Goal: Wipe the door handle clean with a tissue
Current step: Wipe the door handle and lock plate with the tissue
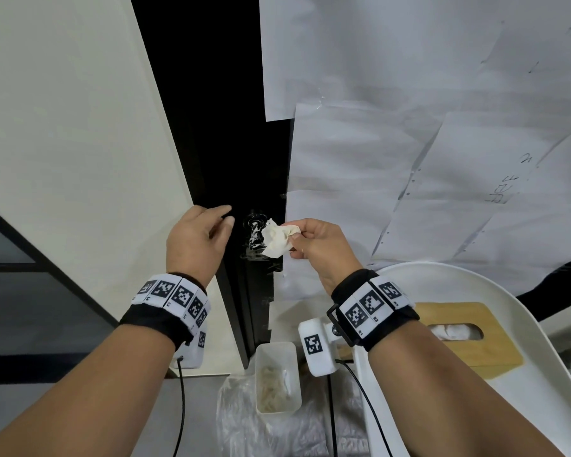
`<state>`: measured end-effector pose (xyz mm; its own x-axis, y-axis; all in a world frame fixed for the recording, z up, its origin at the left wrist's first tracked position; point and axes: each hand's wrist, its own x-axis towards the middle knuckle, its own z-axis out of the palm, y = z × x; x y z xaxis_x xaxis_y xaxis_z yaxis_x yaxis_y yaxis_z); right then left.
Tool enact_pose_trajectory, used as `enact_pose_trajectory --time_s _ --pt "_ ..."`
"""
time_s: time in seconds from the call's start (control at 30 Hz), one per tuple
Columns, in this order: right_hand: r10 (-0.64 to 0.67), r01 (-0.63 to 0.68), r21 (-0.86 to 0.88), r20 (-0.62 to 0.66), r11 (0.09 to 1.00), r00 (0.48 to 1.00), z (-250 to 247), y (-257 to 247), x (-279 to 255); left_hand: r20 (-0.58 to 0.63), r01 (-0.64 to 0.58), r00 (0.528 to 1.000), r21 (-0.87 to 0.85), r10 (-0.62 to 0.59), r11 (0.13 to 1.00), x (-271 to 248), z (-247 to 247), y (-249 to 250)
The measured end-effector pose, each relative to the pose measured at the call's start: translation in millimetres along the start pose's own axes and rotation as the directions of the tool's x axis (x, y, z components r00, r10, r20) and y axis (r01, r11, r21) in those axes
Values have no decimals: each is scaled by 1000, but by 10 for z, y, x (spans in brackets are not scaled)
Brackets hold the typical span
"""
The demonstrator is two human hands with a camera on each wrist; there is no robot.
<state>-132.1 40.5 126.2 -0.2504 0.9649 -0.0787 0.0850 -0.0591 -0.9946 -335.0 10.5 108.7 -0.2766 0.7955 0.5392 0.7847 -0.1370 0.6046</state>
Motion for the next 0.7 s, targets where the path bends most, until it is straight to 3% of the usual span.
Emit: enact_pose_trajectory --time_s 0.17,0.3,0.47,0.57,0.7 --pt "-18 16 -27 -72 999 997 43 1 33 132 -26 991 -16 28 1000 -13 -18 84" --pt "-74 62 -179 -60 982 995 71 44 56 190 -25 981 -35 31 999 -10 1 117" --pt "-278 255 -537 40 804 960 140 20 -3 291 7 957 -47 7 999 -5 12 141" --pt "-384 340 -571 46 748 922 196 -23 -68 320 20 947 -9 -16 1000 2 9 147" --pt "-394 373 -569 93 732 914 238 -64 -147 356 33 933 58 -52 998 12 -15 204"
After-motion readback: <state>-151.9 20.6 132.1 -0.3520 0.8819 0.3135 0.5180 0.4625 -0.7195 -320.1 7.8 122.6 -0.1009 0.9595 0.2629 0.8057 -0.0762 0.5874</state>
